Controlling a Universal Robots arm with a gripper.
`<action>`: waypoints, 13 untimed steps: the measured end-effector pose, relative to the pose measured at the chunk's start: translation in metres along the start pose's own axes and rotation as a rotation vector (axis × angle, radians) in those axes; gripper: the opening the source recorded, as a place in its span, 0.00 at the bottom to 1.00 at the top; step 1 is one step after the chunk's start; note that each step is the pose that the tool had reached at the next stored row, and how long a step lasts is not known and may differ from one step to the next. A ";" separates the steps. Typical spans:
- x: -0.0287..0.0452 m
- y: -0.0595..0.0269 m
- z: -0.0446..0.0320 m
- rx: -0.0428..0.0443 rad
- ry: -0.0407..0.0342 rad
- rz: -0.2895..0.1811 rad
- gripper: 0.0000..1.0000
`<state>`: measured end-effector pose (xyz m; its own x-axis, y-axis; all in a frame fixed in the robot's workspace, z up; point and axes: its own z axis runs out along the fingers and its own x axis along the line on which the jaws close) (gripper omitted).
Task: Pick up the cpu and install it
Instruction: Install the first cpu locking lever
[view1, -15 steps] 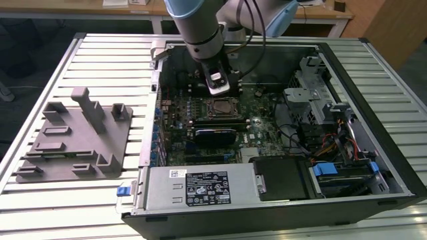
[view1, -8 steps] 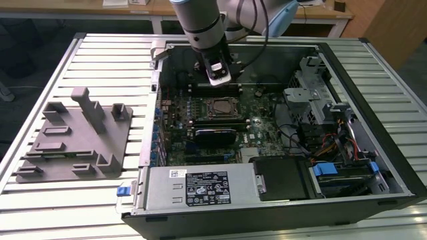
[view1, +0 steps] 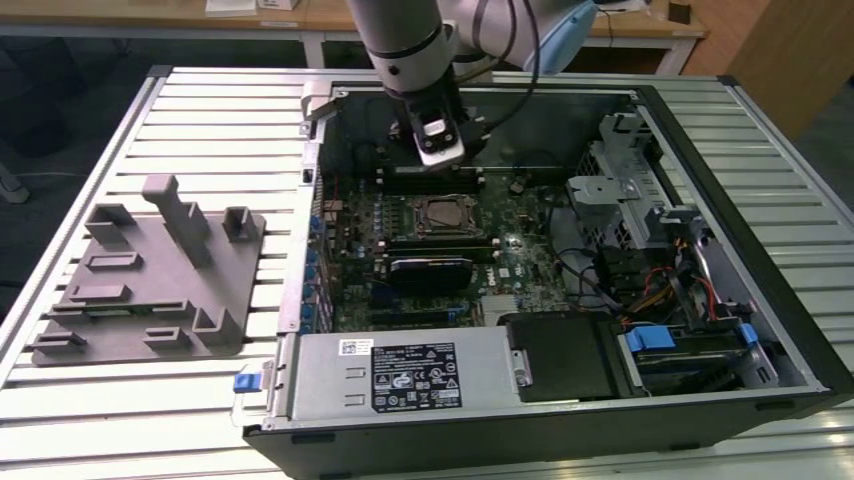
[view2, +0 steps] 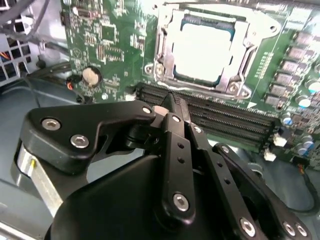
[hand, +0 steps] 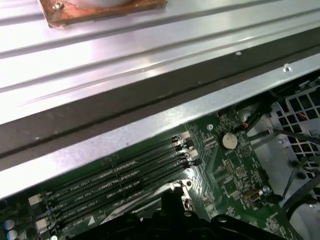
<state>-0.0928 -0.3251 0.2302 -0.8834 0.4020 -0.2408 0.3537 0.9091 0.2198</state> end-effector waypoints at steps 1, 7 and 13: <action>-0.0007 0.0004 -0.0003 0.0120 -0.0003 -0.002 0.11; -0.0094 0.0040 0.0016 0.0697 0.0446 -0.007 0.11; -0.0194 0.0080 0.0049 0.1233 0.1340 -0.002 0.11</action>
<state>-0.0714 -0.3251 0.2320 -0.9144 0.3893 -0.1112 0.3795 0.9198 0.0999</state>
